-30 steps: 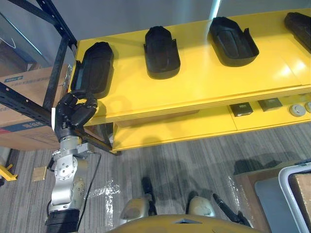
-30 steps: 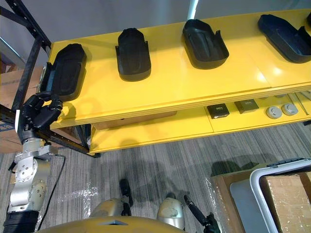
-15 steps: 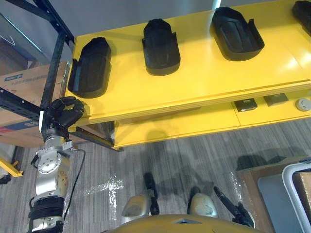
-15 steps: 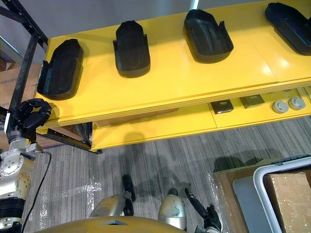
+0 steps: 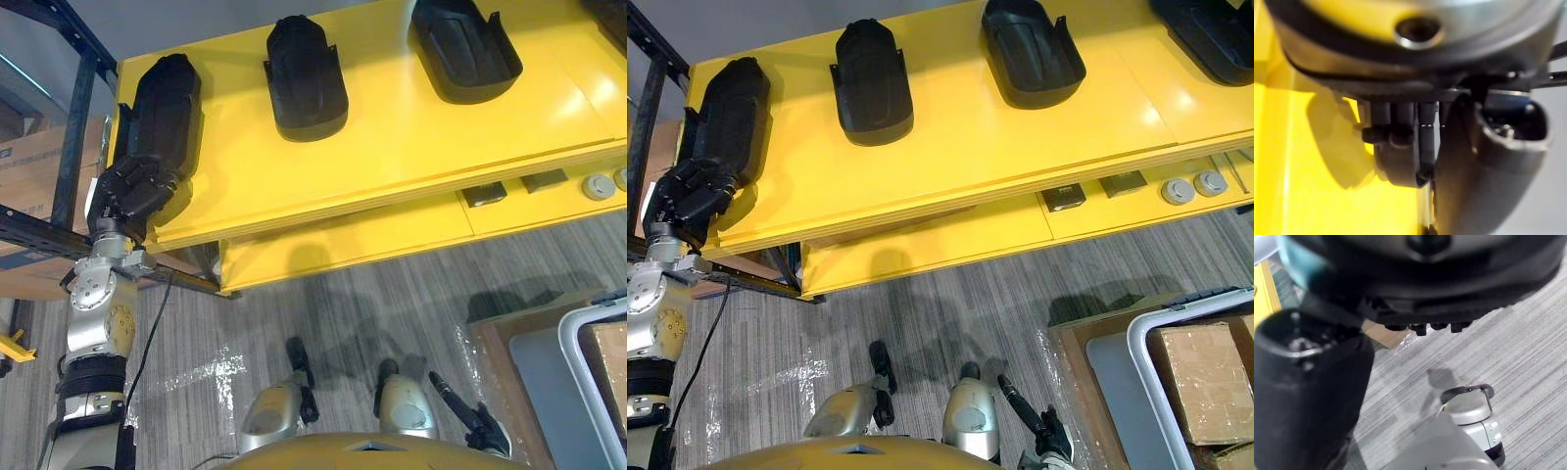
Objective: Walk over and take three plastic housings, then place them on the shelf
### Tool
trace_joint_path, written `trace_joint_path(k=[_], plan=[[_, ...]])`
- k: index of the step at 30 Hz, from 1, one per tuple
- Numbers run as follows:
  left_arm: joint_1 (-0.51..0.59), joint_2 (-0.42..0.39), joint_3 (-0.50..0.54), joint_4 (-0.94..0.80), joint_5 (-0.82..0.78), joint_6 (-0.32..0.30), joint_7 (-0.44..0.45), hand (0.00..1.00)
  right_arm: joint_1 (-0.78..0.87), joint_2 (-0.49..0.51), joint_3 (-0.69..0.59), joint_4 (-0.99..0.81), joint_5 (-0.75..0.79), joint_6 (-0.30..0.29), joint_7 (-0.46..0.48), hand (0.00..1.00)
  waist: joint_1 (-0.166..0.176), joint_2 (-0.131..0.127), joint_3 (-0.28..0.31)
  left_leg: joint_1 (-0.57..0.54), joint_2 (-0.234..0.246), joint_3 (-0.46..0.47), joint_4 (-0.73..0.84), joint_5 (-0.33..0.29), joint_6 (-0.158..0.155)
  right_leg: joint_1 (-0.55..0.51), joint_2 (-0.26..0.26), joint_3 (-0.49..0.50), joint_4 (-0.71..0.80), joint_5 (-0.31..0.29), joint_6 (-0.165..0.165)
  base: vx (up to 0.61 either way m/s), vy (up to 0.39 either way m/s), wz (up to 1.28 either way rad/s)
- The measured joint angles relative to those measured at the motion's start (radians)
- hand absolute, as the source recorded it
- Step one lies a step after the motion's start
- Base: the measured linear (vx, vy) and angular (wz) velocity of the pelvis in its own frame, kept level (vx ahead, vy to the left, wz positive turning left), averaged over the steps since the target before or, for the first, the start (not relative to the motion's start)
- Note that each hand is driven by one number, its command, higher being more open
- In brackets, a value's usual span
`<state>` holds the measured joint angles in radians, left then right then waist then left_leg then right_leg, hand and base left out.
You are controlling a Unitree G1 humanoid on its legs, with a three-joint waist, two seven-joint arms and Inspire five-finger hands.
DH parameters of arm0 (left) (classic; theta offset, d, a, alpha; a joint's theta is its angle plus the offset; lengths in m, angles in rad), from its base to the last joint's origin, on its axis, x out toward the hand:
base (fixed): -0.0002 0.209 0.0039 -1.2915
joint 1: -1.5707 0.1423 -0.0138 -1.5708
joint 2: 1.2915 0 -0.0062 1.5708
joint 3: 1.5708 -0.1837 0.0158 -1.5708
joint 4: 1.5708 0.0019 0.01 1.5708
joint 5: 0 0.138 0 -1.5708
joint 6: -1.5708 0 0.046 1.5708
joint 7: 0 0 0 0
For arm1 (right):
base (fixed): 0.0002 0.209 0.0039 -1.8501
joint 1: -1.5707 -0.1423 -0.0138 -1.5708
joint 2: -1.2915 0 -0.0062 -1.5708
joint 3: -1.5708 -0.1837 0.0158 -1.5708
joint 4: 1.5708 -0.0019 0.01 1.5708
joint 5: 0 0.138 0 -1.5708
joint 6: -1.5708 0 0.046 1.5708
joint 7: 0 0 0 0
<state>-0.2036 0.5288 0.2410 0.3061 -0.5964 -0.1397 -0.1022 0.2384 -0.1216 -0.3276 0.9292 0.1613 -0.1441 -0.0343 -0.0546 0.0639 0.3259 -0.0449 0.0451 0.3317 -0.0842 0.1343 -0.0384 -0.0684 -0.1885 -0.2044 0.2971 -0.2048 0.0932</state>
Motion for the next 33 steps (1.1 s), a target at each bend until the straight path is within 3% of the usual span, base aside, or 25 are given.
trace_joint_path(k=[17, 24, 33], plan=[[0.011, -0.001, -0.033, -0.043, -0.034, 0.017, -0.046, 0.00, -0.020, 0.001, -0.030, 0.017, 0.000, -0.002, 0.002, 1.00, -0.003, -0.001, 0.001, 0.001, 0.001, 0.002, 0.000, 0.000, 0.000, 0.001, -0.001, 0.000, 0.001, 0.000, 0.000, 0.00, 0.000, 0.00], [-0.009, -0.002, -0.040, -0.038, -0.035, 0.017, -0.012, 0.00, -0.020, 0.001, -0.034, 0.018, 0.000, -0.002, 0.004, 1.00, -0.006, -0.006, 0.004, 0.002, 0.002, 0.005, 0.000, 0.000, 0.000, 0.000, -0.001, 0.003, 0.001, 0.000, 0.000, 0.00, 0.000, 0.00], [-0.132, -0.001, -0.039, 0.077, -0.035, 0.007, 0.061, 0.00, -0.020, 0.001, -0.033, 0.018, 0.001, -0.001, 0.005, 1.00, -0.008, -0.026, 0.016, 0.013, 0.003, 0.020, 0.000, -0.001, 0.000, 0.000, 0.000, 0.019, 0.002, 0.001, 0.000, 0.00, 0.000, -0.04]])
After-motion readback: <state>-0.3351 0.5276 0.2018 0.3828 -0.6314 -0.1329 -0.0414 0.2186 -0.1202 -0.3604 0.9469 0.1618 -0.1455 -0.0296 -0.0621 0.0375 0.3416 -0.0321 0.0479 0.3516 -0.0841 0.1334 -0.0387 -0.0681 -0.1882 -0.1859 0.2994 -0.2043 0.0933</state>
